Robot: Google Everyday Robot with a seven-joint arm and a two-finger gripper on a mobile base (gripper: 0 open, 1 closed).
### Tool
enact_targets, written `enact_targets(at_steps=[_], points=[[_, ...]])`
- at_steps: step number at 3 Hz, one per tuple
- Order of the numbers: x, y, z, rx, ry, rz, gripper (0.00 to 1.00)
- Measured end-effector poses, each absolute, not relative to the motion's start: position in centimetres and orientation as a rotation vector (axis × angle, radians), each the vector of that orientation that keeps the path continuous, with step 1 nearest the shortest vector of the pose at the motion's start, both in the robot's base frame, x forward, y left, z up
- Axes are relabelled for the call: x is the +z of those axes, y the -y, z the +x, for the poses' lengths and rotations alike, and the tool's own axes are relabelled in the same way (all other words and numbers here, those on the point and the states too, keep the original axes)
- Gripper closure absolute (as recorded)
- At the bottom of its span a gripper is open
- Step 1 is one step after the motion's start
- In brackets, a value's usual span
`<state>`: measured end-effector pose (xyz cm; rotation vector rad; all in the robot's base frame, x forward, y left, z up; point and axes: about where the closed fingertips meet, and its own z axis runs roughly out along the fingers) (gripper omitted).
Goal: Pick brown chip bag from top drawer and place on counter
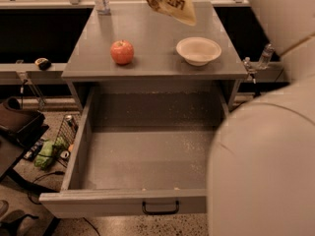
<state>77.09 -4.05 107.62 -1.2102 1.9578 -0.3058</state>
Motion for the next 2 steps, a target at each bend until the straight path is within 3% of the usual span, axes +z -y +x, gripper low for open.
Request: enact_targets(at_steps=[2], points=[[104.0, -0.5, 88.3, -0.186, -1.921, -0.93, 1.0]])
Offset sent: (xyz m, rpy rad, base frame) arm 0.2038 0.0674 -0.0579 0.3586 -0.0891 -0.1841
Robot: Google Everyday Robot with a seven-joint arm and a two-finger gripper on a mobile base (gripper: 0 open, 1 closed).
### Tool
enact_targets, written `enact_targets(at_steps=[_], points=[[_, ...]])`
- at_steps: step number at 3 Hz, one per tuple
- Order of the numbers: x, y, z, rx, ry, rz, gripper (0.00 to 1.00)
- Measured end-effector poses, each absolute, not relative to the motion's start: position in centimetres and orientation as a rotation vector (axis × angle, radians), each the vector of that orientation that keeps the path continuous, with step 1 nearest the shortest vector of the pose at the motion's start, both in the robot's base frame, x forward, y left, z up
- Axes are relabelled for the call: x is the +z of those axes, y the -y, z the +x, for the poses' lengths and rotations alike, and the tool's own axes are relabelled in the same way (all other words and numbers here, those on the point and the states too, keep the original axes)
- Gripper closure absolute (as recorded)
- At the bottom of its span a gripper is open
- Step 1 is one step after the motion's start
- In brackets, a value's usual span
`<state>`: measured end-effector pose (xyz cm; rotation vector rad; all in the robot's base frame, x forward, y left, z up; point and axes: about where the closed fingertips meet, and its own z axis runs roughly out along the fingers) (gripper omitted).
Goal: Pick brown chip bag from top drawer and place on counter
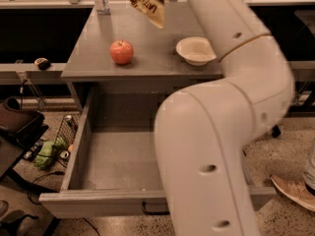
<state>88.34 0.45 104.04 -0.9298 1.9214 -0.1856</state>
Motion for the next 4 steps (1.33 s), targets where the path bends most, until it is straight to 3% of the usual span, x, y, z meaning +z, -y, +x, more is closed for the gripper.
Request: enact_targets(at_steps=[3, 4], points=[[93.1, -2.4, 94.4, -0.139, -2.075, -0.767, 1.0], [92.9, -2.4, 94.5, -0.138, -2.078, -0.767, 0.81]])
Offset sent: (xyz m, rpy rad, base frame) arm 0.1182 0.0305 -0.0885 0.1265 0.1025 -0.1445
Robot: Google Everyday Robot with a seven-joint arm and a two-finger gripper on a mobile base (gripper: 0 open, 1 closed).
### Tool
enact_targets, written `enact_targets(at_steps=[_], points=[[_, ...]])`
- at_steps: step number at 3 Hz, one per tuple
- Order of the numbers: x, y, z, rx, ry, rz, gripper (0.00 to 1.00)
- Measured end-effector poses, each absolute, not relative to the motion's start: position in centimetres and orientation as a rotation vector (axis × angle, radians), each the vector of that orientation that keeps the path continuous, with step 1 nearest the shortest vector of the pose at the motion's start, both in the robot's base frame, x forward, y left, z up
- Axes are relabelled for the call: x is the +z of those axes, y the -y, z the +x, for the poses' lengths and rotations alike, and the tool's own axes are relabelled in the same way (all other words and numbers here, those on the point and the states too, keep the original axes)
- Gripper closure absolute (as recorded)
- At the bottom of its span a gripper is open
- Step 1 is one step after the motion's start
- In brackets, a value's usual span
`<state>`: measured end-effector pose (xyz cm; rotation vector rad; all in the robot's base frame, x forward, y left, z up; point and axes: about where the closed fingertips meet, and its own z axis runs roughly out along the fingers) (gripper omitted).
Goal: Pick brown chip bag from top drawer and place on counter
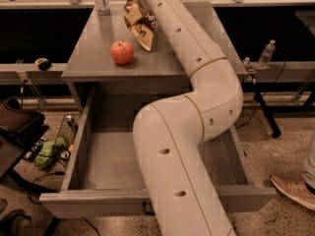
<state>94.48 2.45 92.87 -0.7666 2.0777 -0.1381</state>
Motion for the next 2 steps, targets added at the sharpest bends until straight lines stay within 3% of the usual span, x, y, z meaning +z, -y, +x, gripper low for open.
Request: enact_targets(at_steps=[2], points=[[92.86, -2.45, 94.48, -0.138, -2.078, -0.767, 0.34]])
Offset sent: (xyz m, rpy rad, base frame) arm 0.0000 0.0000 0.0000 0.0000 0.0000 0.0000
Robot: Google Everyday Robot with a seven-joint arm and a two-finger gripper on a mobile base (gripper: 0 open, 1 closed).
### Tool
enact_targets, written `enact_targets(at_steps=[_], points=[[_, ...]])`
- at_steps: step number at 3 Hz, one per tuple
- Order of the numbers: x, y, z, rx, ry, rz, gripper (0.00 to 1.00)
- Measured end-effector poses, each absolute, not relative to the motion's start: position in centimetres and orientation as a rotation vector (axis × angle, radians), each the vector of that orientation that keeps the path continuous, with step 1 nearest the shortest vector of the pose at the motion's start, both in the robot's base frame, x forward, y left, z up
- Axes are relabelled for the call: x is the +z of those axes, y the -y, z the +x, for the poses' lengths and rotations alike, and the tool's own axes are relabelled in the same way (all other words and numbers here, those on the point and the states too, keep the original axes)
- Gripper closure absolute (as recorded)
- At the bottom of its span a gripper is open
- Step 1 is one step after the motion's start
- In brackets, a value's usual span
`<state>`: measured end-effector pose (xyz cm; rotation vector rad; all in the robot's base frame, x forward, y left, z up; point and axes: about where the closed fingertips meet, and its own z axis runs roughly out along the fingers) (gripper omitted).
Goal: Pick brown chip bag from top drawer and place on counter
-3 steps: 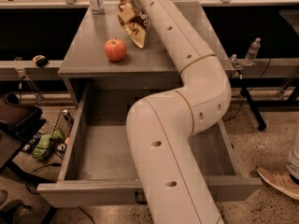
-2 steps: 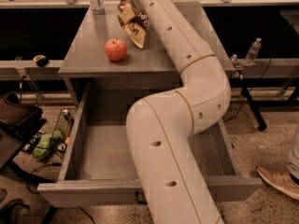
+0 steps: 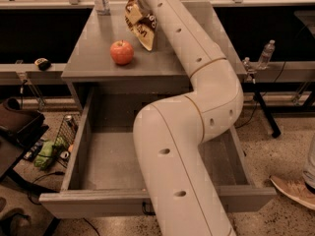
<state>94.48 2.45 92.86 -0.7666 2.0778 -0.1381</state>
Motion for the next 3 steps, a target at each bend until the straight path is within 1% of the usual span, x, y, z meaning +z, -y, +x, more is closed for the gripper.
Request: enact_targets(at_steps=[1, 2, 3], points=[[92.86, -2.45, 94.48, -0.138, -2.078, -0.767, 0.11], [92.85, -2.45, 94.48, -0.138, -2.078, -0.767, 0.0], [92.85, -2.45, 94.48, -0.138, -2.078, -0.767, 0.0]])
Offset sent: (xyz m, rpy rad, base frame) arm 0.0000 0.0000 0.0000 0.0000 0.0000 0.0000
